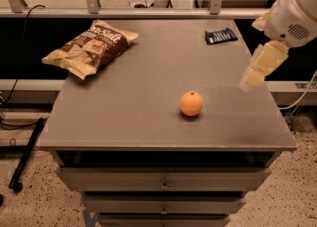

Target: Move rxbar blueberry near orange

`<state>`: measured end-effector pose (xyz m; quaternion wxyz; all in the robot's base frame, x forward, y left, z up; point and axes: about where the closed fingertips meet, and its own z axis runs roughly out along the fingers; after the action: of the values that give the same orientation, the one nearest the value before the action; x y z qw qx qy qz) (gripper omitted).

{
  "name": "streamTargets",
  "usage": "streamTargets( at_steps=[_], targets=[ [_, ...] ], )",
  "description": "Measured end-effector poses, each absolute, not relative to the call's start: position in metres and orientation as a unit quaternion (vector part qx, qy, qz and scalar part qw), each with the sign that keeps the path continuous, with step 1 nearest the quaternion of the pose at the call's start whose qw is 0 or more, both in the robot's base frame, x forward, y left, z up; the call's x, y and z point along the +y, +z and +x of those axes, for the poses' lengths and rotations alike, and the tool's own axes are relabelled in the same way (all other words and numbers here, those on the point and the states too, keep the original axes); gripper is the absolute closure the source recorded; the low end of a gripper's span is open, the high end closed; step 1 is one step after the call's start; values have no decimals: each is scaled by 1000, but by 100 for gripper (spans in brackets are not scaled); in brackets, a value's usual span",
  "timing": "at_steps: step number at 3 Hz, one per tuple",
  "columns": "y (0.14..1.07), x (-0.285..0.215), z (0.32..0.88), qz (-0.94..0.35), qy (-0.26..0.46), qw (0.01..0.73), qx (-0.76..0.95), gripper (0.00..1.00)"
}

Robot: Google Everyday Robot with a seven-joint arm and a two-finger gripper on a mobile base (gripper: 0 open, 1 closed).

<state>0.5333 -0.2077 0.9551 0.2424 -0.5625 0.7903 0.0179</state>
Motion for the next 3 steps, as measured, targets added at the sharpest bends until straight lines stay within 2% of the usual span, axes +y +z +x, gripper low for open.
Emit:
streamTargets(
  at_steps=[2, 3],
  targets=[
    [943, -224, 641, -464, 90, 365, 802, 0],
    [941, -223, 648, -460, 97, 371, 801, 0]
  ],
)
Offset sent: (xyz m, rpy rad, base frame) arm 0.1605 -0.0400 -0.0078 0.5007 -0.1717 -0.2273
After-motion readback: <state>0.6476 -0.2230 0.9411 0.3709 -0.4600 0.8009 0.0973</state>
